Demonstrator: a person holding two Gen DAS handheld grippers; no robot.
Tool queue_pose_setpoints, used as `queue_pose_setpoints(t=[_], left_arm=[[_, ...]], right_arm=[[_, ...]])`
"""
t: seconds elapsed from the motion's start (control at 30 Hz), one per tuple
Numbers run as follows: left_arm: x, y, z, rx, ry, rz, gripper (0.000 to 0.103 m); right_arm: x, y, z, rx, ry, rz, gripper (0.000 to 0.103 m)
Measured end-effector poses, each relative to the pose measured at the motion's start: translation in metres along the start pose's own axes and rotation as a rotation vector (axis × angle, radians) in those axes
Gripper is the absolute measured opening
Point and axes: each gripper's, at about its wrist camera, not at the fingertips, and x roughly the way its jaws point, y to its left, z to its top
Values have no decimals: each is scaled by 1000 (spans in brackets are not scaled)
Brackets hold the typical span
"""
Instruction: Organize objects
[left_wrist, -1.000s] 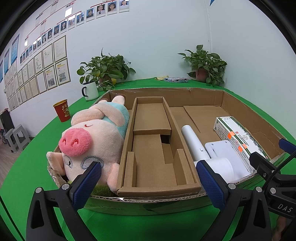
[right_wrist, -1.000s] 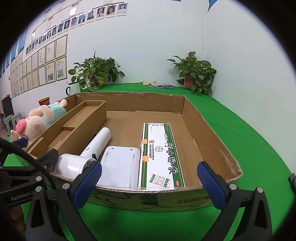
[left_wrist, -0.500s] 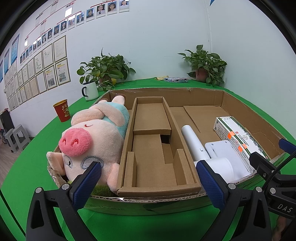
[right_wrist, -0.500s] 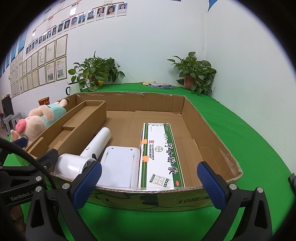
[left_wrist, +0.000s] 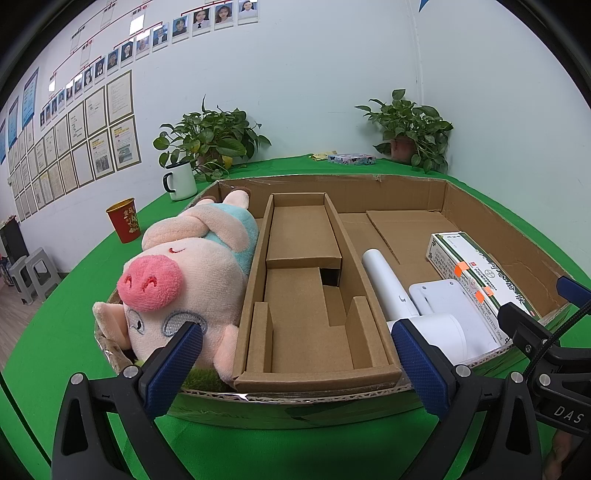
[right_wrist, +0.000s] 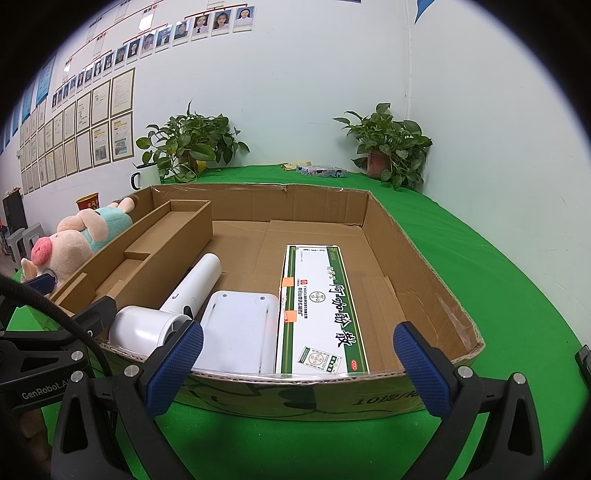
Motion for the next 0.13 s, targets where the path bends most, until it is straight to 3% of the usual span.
queue_pose_setpoints(t=[0.13], left_arm=[[1, 0, 0, 1, 0, 0, 103]], right_arm=[[0, 0, 0, 0, 0, 0, 102]])
